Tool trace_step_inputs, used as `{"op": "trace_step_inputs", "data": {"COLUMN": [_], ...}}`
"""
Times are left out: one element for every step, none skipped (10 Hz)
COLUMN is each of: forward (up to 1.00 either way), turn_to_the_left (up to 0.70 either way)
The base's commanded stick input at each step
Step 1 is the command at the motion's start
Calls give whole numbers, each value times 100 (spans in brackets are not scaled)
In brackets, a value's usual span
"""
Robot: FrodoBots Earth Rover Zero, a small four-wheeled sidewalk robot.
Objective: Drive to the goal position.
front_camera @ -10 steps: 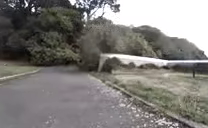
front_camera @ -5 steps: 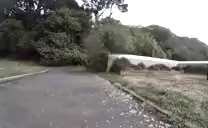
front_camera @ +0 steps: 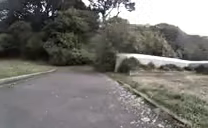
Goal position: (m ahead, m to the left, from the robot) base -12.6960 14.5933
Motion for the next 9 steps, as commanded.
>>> {"op": "trace_step_inputs", "data": {"forward": [50,50,50,50,50,50,50,50,50], "turn_to_the_left": [50,50,50,50,50,50,49,47,0]}}
